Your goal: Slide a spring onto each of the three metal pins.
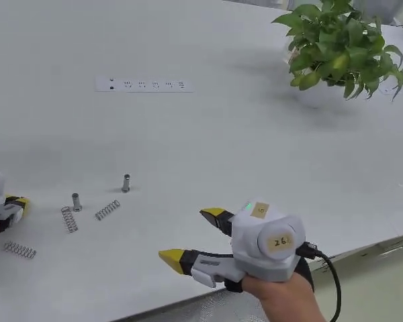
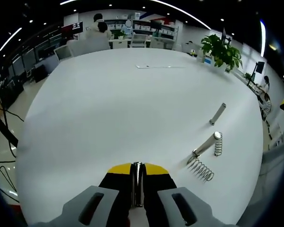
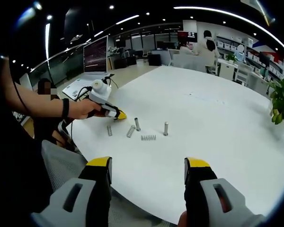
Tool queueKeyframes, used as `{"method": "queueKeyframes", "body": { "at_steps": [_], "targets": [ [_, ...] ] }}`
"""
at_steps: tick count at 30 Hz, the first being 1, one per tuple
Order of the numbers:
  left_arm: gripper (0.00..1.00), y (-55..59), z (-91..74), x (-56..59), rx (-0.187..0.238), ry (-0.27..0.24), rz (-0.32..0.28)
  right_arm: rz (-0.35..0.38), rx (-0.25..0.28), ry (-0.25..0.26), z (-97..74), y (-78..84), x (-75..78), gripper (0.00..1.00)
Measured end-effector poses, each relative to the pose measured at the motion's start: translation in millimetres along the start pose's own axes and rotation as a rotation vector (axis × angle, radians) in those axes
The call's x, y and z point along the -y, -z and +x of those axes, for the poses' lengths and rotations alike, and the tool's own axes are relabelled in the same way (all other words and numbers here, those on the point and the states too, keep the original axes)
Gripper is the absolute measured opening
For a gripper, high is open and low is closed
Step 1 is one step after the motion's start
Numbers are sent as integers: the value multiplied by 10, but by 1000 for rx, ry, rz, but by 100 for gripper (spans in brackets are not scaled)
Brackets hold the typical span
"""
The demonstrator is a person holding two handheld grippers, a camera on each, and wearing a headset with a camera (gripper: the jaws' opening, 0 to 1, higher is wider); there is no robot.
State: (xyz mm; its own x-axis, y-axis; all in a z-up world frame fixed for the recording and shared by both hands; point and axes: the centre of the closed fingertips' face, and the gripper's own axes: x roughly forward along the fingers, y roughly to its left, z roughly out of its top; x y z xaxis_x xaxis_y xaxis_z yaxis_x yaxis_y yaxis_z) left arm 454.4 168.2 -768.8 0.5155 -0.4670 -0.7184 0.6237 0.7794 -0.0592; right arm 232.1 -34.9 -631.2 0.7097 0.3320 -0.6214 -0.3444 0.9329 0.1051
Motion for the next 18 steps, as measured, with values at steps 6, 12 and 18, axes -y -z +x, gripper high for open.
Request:
{"method": "queueKeyframes", "body": {
  "at_steps": [6,12,18],
  "targets": [
    [0,-45,-76,-4,13,-2,5,1,-1,1,-4,16,17,60],
    [0,-98,-190,11,44,4,-19,7,8,5,-4,7,27,60],
    [0,-83,-253,2,50,0,-13,8,9,2,-2,18,-2,60]
  ]
}}
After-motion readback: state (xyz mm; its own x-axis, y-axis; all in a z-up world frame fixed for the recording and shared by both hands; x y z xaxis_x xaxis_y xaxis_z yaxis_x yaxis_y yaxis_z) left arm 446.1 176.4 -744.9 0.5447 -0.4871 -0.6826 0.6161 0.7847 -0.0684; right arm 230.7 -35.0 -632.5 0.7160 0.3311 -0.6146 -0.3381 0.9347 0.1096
